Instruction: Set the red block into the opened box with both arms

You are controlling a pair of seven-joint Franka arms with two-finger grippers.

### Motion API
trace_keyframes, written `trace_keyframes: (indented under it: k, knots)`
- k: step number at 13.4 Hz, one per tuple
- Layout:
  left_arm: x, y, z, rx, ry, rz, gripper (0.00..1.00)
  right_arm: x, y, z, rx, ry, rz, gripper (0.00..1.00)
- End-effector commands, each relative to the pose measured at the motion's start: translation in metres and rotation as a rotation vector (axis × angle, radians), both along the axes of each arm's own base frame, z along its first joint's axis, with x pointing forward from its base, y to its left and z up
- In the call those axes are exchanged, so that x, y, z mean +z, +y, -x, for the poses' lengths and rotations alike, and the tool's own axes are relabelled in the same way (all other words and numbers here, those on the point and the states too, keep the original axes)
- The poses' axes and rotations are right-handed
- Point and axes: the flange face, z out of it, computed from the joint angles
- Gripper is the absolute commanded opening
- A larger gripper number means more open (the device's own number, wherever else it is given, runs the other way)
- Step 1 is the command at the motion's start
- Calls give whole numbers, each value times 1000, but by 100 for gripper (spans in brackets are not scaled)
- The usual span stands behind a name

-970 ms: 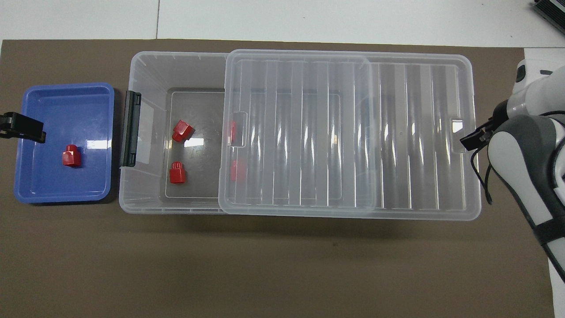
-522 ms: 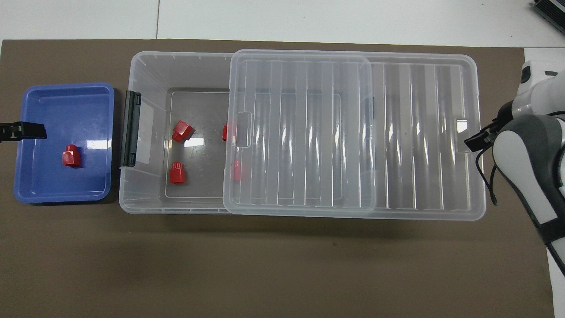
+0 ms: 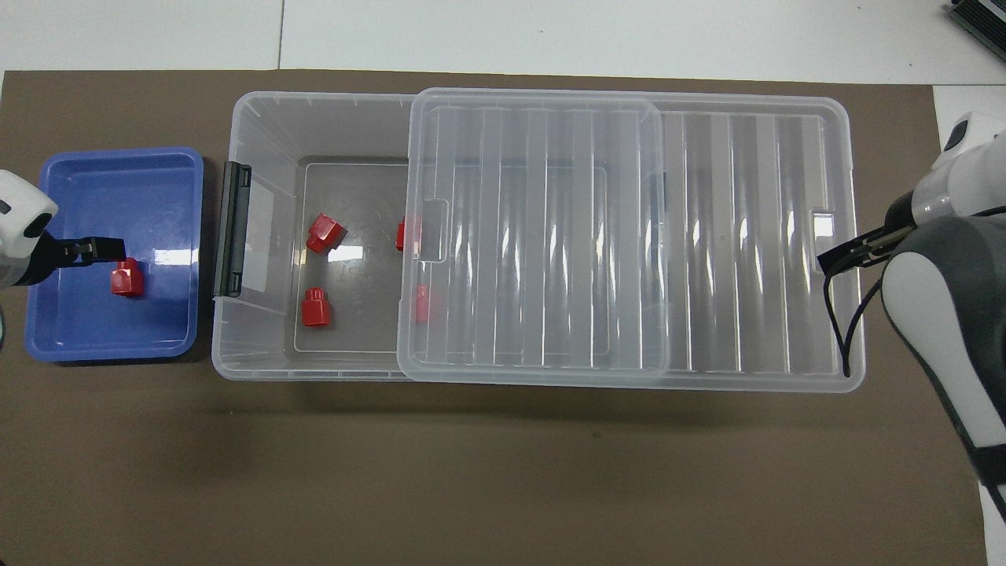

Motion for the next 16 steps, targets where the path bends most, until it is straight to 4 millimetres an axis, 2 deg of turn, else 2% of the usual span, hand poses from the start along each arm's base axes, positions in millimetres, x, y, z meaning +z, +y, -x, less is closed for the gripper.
trace_keyframes:
  k: [1, 4, 8, 11, 12, 15, 16]
  knots:
    - [-32, 4, -2, -3, 0, -1, 100, 21, 18, 17, -139, -36, 4, 91]
    - [-47, 2, 2, -42, 25, -1, 100, 46, 26, 28, -280, -60, -29, 97]
    - [-65, 11, 4, -114, 50, -9, 100, 94, 24, 27, -378, -71, -69, 99]
    - [-68, 12, 6, -126, 54, -10, 99, 124, 20, 25, -429, -63, -72, 99]
    - [-70, 11, 6, -128, 54, -9, 99, 128, 19, 23, -442, -71, -74, 100]
    - [-75, 11, 9, -125, 43, -11, 93, 122, 27, 33, -437, -54, -65, 100]
    - [-76, 11, 10, -126, 44, -10, 92, 117, 23, 38, -436, -40, -60, 100]
